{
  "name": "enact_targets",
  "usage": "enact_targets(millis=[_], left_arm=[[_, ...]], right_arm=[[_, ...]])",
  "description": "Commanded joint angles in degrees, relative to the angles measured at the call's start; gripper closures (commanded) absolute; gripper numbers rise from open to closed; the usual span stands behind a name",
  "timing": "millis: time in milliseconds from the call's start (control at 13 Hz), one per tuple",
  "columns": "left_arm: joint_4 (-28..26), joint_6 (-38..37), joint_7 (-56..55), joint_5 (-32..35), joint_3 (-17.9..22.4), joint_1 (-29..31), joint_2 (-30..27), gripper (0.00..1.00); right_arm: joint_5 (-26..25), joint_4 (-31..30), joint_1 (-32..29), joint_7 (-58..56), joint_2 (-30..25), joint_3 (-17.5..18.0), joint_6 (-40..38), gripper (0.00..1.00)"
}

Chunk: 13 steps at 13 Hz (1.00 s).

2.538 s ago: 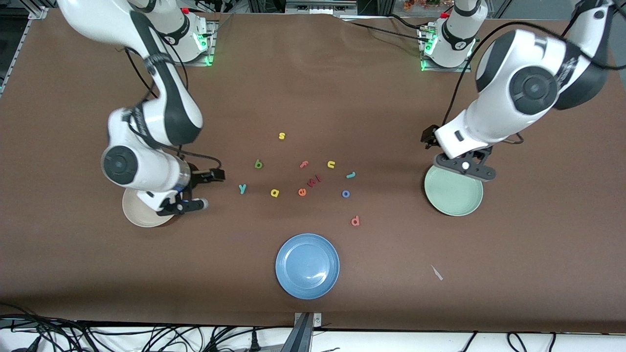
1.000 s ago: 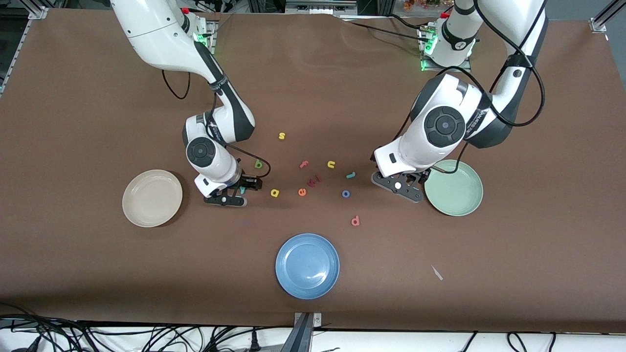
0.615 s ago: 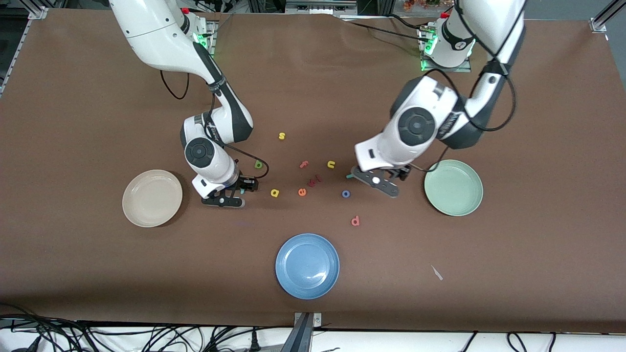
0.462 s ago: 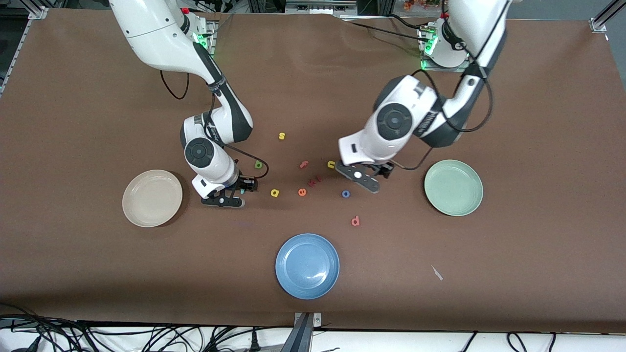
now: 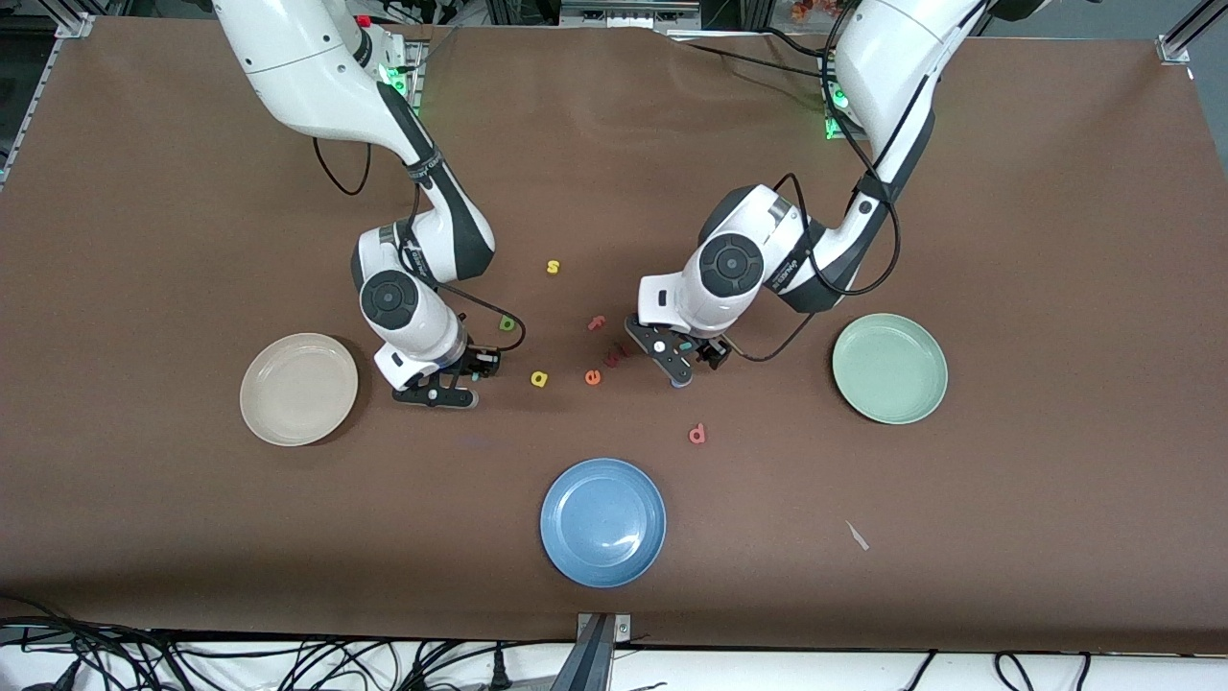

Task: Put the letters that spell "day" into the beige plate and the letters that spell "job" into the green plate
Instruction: 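Close the right gripper on the y while the left gripper grips the l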

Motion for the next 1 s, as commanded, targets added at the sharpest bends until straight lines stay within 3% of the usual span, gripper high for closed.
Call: enact_targets(millis=[0, 77, 231, 462, 615, 846, 923], left_arm=[[-0.5, 0.5, 7.6, -1.1, 0.1, 0.4, 1.2, 0.10], [-0.5, 0.8, 8.1, -1.0, 0.2, 0.2, 1.8, 0.18], [-1.3, 2.8, 8.3, -0.8, 0.2, 0.0, 2.2, 0.19], [-3.3, 6.6, 8.2, 2.5, 0.3, 0.3, 2.9, 0.27], [-3.3, 6.7, 8.2, 3.3, 0.3, 0.1, 3.6, 0.32], [-3.4, 8.3, 8.1, 3.3, 0.4, -0.3, 4.5, 0.48], [-3.4, 8.4, 8.0, 3.3, 0.5, -0.3, 4.9, 0.49]], right_arm=[[-0.6, -1.5, 0.2, 0.0, -1.0, 0.0, 0.7, 0.69], [-0.6, -1.5, 0.2, 0.1, -0.9, 0.0, 0.7, 0.74], [-0.6, -1.4, 0.3, 0.2, -0.7, 0.0, 0.7, 0.82], [-0.5, -1.0, 0.3, 0.0, -0.7, 0.0, 0.7, 0.87], [-0.3, 0.7, 0.2, -0.1, -0.7, 0.0, -1.0, 0.87], [-0.4, 4.7, -0.5, -0.3, -0.8, 0.0, -7.1, 0.87], [-0.5, 5.8, -1.0, -0.5, -0.9, 0.0, -8.8, 0.87]])
